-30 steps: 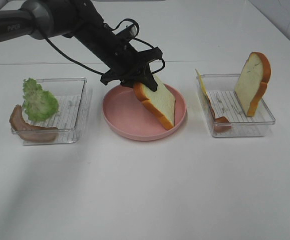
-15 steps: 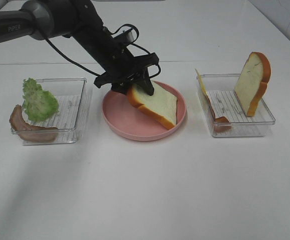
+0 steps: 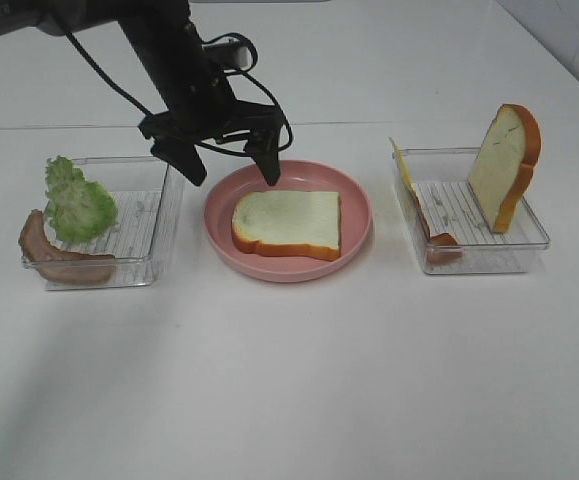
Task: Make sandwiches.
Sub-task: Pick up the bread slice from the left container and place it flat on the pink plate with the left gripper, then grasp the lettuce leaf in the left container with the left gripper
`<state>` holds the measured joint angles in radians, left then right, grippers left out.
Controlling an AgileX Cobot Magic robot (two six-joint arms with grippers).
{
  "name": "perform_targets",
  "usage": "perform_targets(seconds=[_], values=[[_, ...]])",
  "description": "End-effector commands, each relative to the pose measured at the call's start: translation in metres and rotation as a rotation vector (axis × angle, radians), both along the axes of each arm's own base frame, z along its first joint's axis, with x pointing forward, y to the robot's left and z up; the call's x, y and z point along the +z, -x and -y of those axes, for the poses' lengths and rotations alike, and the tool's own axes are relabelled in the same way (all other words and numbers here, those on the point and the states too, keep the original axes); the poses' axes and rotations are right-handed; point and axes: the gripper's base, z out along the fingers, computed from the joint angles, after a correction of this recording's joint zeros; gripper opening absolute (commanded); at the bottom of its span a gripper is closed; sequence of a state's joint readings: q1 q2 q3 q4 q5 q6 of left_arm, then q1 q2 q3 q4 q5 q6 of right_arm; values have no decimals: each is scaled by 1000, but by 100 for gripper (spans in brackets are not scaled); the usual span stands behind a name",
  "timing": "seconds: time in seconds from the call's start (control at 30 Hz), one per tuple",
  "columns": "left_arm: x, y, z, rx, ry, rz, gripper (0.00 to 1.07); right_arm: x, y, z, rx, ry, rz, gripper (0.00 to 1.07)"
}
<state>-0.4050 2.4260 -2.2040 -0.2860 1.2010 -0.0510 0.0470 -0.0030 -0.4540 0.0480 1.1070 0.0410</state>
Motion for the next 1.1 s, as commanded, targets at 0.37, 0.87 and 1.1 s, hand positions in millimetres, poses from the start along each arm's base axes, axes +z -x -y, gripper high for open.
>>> perform_targets(seconds=[0.37, 0.87, 1.1], values=[[98, 25, -77, 43, -279, 148, 91, -1, 2, 0, 3, 6, 27, 79], [89, 15, -180, 211, -331, 74, 91, -1, 2, 0, 3, 6, 27, 79], [54, 0, -178, 210, -316, 39, 91, -1, 2, 0, 3, 6, 27, 79]])
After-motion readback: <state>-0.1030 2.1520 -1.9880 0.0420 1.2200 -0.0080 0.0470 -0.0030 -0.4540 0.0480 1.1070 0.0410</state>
